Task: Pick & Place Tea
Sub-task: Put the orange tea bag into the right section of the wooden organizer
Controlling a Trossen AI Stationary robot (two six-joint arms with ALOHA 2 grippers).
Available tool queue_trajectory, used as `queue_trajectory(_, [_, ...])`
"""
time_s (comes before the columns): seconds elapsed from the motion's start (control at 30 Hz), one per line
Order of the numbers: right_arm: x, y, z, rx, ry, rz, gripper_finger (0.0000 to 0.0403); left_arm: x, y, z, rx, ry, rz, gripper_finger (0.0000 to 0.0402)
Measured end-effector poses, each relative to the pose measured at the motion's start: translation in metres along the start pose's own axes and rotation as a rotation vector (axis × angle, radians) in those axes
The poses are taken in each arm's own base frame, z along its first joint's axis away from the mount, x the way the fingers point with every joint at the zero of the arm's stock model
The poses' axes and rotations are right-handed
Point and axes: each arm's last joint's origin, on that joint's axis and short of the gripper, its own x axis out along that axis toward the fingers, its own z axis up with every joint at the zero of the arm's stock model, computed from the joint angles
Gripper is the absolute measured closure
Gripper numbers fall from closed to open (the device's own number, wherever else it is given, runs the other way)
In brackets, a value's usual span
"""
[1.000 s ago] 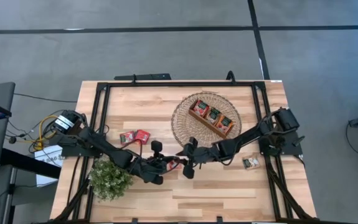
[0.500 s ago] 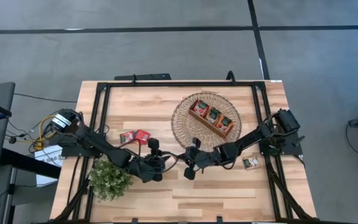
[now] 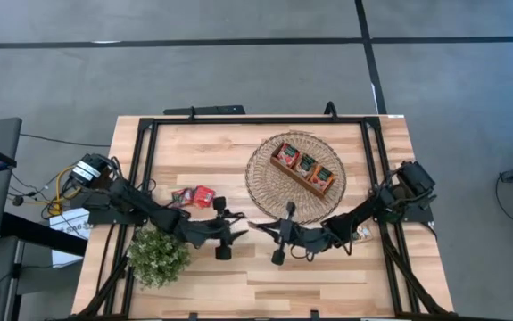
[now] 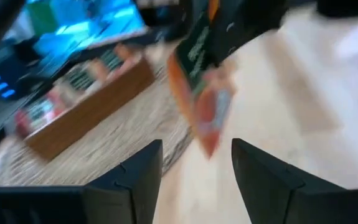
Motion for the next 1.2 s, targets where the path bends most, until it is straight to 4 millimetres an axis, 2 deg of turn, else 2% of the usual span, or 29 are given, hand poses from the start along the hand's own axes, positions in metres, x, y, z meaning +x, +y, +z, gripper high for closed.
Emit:
queue_trajectory(0.1, [-0.002, 0.002, 0.002, -0.016, -0.021, 0.008, 0.0402, -0.002, 0.004, 0.001, -0.068, -0.097, -0.066, 0.0224])
queue_trajectory(0.3, [-0.001, 0.001, 0.004, -0.008, -0.031, 0.008, 0.0402, 0.004, 0.013, 0.001, -0.155, -0.117, -0.164, 0.0258])
queue_trajectory(0.83, [0.0, 0.001, 0.006, 0.013, -0.051, 0.013, 0.0402, 0.006, 0.017, 0.003, -0.2, -0.135, -0.162, 0.0391])
queue_trajectory(1.0, [0.002, -0.002, 0.003, -0.012, -0.024, 0.001, 0.0401, 0.006, 0.017, 0.001, -0.186, -0.117, -0.162, 0.0401])
queue_trajectory(1.07, [0.002, -0.003, -0.001, -0.073, 0.011, -0.002, 0.0394, 0.006, 0.017, -0.002, -0.173, -0.087, -0.151, 0.0401])
queue_trajectory(1.2, [-0.006, -0.005, 0.007, -0.158, 0.123, -0.005, 0.0347, 0.007, 0.017, -0.011, -0.139, -0.005, -0.106, 0.0401])
